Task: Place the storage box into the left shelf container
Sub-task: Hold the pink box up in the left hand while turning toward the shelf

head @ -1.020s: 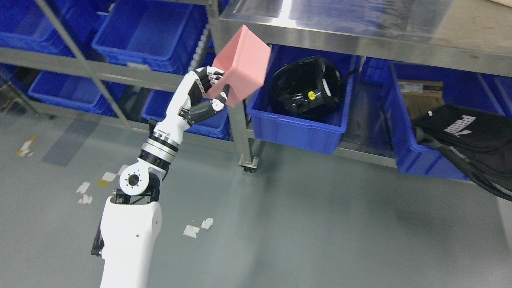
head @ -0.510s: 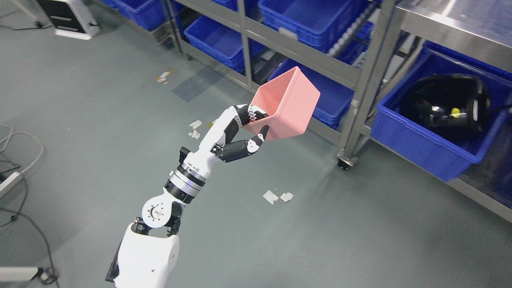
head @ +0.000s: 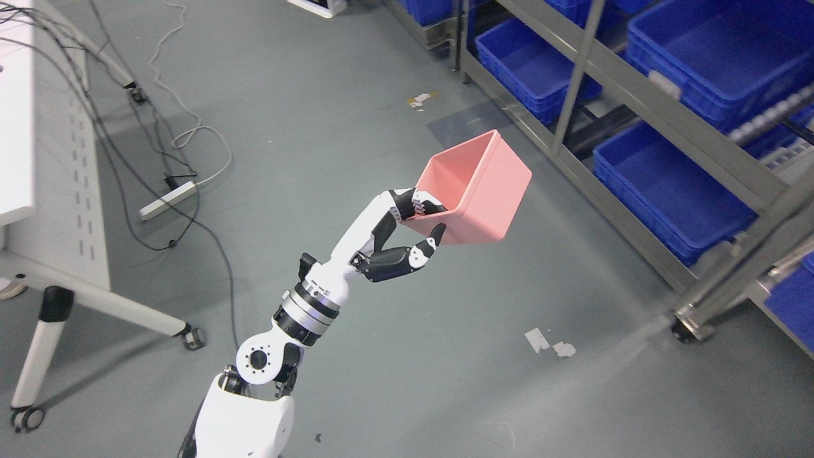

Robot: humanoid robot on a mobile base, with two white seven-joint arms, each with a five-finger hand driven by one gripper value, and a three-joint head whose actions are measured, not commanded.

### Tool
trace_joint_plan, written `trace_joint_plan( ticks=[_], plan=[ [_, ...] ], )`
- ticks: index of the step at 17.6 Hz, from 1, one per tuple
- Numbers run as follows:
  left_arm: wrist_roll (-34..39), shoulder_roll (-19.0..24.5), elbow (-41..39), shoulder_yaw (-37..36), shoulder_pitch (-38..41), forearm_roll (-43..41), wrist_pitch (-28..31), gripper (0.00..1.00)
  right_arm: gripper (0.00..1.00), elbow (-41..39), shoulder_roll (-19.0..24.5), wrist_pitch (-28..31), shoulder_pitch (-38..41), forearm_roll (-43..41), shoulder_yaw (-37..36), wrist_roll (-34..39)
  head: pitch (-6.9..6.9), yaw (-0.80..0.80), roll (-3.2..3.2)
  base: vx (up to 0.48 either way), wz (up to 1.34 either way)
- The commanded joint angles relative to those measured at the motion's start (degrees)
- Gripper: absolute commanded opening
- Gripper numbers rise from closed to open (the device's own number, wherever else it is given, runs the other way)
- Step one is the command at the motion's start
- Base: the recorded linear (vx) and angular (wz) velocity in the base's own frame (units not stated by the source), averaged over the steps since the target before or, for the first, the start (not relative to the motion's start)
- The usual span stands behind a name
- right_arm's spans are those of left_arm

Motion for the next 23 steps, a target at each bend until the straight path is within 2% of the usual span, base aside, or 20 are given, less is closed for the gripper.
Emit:
trace_joint_plan(
  ticks=[1, 7, 11, 14, 23],
  plan=[
    [0.17, 0.96, -2.01, -0.55, 1.26, 0.12, -0.03, 0.0, 1.0, -1.0, -1.0, -0.04, 0.45, -0.17, 0.0, 0.02, 0.0, 0.0, 0.0, 0.147, 0.66],
    [0.35, 0.96, -2.01, 2.09, 1.44, 0.3, 2.33, 0.0, 1.0, -1.0, -1.0, -0.04, 0.45, -0.18, 0.0, 0.02, 0.01, 0.0, 0.0, 0.196, 0.6],
    [0.35, 0.96, -2.01, 2.71, 2.31, 0.3, 1.29, 0.0, 1.0, -1.0, -1.0, -0.04, 0.45, -0.18, 0.0, 0.02, 0.01, 0.0, 0.0, 0.262, 0.29],
    [0.26, 0.96, -2.19, 0.87, 3.72, 0.3, -0.73, 0.0, 1.0, -1.0, -1.0, -0.04, 0.45, -0.18, 0.0, 0.02, 0.01, 0.0, 0.0, 0.326, -0.11],
    [0.35, 0.96, -2.19, 0.69, 3.72, 0.3, -0.65, 0.0, 1.0, -1.0, -1.0, -0.04, 0.45, -0.18, 0.0, 0.02, 0.01, 0.0, 0.0, 0.429, -0.17]
  ],
)
